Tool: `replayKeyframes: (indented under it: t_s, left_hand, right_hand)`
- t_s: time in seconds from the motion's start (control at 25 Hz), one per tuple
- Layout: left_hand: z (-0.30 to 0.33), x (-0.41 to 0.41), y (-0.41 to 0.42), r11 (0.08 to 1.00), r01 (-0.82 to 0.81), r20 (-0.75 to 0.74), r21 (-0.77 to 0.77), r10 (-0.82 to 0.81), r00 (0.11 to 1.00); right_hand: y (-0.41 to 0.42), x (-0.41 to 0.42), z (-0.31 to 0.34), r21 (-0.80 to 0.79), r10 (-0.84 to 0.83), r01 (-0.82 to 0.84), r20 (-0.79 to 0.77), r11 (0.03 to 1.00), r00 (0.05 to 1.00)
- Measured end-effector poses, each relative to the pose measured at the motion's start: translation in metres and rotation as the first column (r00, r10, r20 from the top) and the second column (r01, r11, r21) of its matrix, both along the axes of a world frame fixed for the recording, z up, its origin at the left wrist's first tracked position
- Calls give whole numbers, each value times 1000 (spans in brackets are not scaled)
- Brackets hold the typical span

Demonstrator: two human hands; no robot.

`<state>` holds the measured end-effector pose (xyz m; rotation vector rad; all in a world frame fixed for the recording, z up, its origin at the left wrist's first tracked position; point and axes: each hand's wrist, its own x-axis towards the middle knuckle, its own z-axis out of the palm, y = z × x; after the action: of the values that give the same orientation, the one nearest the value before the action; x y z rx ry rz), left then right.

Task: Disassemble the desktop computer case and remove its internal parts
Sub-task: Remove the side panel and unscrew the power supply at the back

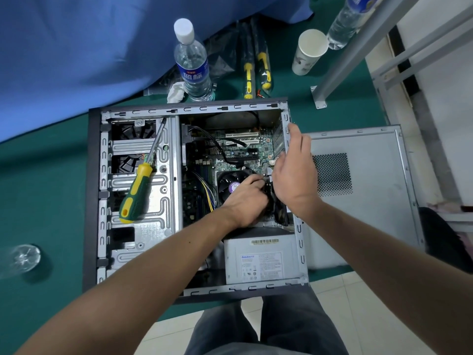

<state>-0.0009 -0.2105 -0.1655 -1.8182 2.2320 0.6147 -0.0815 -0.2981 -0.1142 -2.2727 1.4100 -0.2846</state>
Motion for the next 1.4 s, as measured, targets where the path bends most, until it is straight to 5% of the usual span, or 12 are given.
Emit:
replayKeyframes:
  t_s: [0.56, 1.12, 1.4]
  left_hand:
    - [1, -6, 5, 999, 16, 65, -32, -14, 998]
    - [3, 0, -1, 998, 50, -20, -22, -51, 999]
    - [8, 18, 12, 998, -59, -246, -21, 52, 968]
  right_hand:
    - [0, -1, -4, -12, -1, 1, 19, 1000, 1000]
    - [-1, -1, -4, -12, 0, 0, 6, 1000, 1000]
    - [-1, -1, -1, 3, 17, -17, 17, 1000, 1000]
